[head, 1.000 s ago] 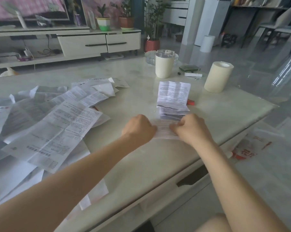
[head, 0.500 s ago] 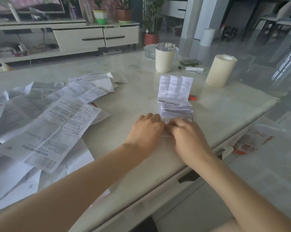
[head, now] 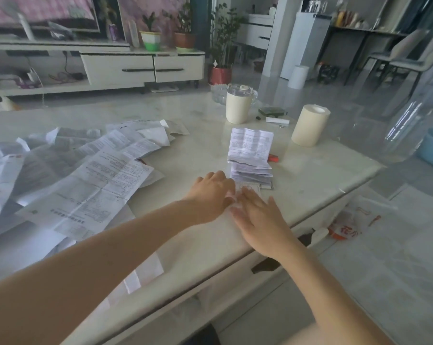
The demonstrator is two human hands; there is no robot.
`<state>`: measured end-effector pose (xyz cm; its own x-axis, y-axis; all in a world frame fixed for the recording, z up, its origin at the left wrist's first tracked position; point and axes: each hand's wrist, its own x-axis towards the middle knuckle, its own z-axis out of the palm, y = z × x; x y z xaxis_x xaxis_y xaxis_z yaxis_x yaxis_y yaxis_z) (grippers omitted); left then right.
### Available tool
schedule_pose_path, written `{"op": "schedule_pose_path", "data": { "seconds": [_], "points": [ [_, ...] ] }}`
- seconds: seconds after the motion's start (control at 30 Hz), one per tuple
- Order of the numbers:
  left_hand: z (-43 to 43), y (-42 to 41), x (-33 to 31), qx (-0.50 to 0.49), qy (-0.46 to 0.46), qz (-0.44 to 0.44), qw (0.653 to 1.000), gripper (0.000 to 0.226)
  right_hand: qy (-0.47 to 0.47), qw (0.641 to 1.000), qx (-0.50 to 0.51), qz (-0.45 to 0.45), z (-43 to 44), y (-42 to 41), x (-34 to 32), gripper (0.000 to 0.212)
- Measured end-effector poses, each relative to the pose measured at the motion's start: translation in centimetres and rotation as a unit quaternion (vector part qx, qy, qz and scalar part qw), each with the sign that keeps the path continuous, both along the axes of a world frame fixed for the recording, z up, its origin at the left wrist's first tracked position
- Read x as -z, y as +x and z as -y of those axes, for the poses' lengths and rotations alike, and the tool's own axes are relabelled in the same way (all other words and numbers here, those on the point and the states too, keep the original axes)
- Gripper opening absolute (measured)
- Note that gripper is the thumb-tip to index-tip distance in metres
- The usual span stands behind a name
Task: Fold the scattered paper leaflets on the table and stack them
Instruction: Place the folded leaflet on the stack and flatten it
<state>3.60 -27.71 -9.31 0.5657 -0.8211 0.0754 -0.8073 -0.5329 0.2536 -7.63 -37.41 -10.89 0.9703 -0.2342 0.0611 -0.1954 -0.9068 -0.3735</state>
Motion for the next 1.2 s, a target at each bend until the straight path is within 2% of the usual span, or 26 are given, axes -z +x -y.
{"op": "schedule_pose_path", "data": {
  "seconds": [0.03,0.1,0.17,0.27,0.43,0.57,0.67,0.8,0.87,0.9,0.97,1.07,1.13,1.2],
  "points": [
    [0.0,0.0,-0.4,-0.001,-0.021,-0.018,1.000,0.029,0.036,0.996,0.012,0.076,0.2,-0.1,-0.6,0.037],
    [-0.1,0.0,-1.2,-0.012,-0.073,-0.040,0.996,0.034,0.095,0.975,0.065,0.190,0.7,0.1,-1.4,0.029],
    [-0.6,-0.5,-1.9,-0.031,-0.139,-0.050,0.989,0.034,0.128,0.958,0.108,0.231,0.9,0.1,-2.1,0.028],
    [-2.3,-0.5,-2.9,-0.062,-0.227,-0.069,0.970,0.030,0.152,0.945,0.120,0.265,1.3,0.5,-3.2,0.031],
    [-7.5,0.4,-4.2,-0.102,-0.246,-0.034,0.963,0.027,0.189,0.918,0.122,0.327,1.0,1.6,-5.8,0.035],
    [-12.9,1.8,-4.9,-0.171,-0.236,0.002,0.957,0.025,0.227,0.922,0.054,0.309,-3.0,3.6,-6.4,0.031],
    [-16.3,2.7,-4.5,-0.230,-0.171,0.047,0.957,0.031,0.225,0.939,-0.022,0.258,-6.9,5.5,-6.3,0.029],
    [-18.6,2.3,-2.8,-0.255,0.005,0.003,0.967,0.078,0.214,0.958,-0.069,0.177,-10.9,7.9,-5.8,0.031],
    [-18.4,1.9,-1.9,-0.249,0.038,-0.026,0.967,0.089,0.221,0.963,-0.059,0.142,-11.5,8.4,-5.7,0.030],
    [-18.3,1.9,-1.6,-0.248,0.045,-0.030,0.967,0.085,0.229,0.963,-0.051,0.131,-11.7,8.6,-5.7,0.031],
    [-18.3,2.0,-1.4,-0.240,0.051,-0.020,0.969,0.064,0.238,0.963,-0.036,0.122,-12.0,8.7,-5.7,0.031],
    [-18.2,2.1,-2.1,-0.234,-0.004,-0.045,0.971,0.032,0.246,0.961,-0.018,0.125,-12.0,8.6,-6.0,0.032],
    [-18.5,2.2,-2.8,-0.246,-0.044,-0.041,0.967,0.029,0.266,0.955,-0.007,0.131,-12.0,8.6,-6.1,0.029],
    [-19.3,2.4,-3.8,-0.259,-0.125,-0.015,0.958,0.036,0.299,0.941,0.007,0.156,-12.4,8.4,-6.3,0.024]
  ]
}}
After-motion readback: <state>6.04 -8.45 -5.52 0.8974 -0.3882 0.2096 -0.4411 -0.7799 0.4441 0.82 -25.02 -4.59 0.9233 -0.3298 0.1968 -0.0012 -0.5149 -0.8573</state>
